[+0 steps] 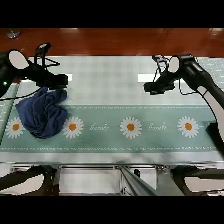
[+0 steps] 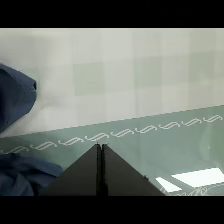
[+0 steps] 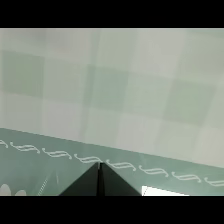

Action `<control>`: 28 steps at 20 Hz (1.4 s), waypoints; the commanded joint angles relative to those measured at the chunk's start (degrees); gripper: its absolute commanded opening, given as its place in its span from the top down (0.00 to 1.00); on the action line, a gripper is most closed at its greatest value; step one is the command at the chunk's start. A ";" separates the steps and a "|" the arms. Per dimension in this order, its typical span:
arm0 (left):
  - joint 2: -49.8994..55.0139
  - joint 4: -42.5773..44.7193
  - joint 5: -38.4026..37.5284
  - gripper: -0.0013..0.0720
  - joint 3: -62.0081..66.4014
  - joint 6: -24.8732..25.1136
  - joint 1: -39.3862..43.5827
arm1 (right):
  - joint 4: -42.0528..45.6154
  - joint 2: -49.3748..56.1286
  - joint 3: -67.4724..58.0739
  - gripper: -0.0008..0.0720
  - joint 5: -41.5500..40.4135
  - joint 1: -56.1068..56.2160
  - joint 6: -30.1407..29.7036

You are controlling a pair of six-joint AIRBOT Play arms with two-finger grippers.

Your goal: Fold the shirts.

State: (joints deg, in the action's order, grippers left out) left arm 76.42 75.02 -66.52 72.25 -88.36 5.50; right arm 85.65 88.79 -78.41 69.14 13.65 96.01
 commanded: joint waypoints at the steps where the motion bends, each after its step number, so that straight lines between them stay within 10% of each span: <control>1: 0.04 0.00 0.00 0.95 -0.02 0.00 -0.07 | -0.02 0.02 0.02 0.96 0.02 0.02 0.02; 17: 0.33 0.00 5.81 0.95 -0.02 0.00 -0.04 | 0.59 0.04 0.04 0.96 -2.80 0.04 -0.07; 18: 0.37 0.00 7.37 0.95 -0.02 -0.02 -0.07 | 1.01 0.04 0.04 0.94 -3.56 0.02 0.07; 19: 0.46 0.02 8.35 0.92 -0.02 -0.02 -0.09 | 1.75 0.04 0.04 0.65 -4.28 0.02 1.03; 20: 0.74 0.02 9.49 0.70 -0.02 -0.55 -0.13 | 1.90 0.04 0.04 0.13 -4.55 0.04 1.38; 21: 0.92 0.02 9.46 0.21 -0.02 -0.94 -0.17 | 2.10 0.04 0.04 0.13 -4.35 0.02 0.48; 22: 1.01 0.31 7.96 0.02 0.09 -0.72 -0.39 | 2.84 0.04 0.04 0.13 -3.17 0.02 -0.22; 28: -3.80 12.33 -8.79 0.02 -4.39 1.07 -12.02 | 13.20 -1.38 2.27 0.13 6.73 0.02 -3.85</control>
State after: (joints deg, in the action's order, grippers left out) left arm 75.59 83.57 -69.56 71.37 -87.64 -0.99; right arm 94.67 88.36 -77.65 72.49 13.65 93.34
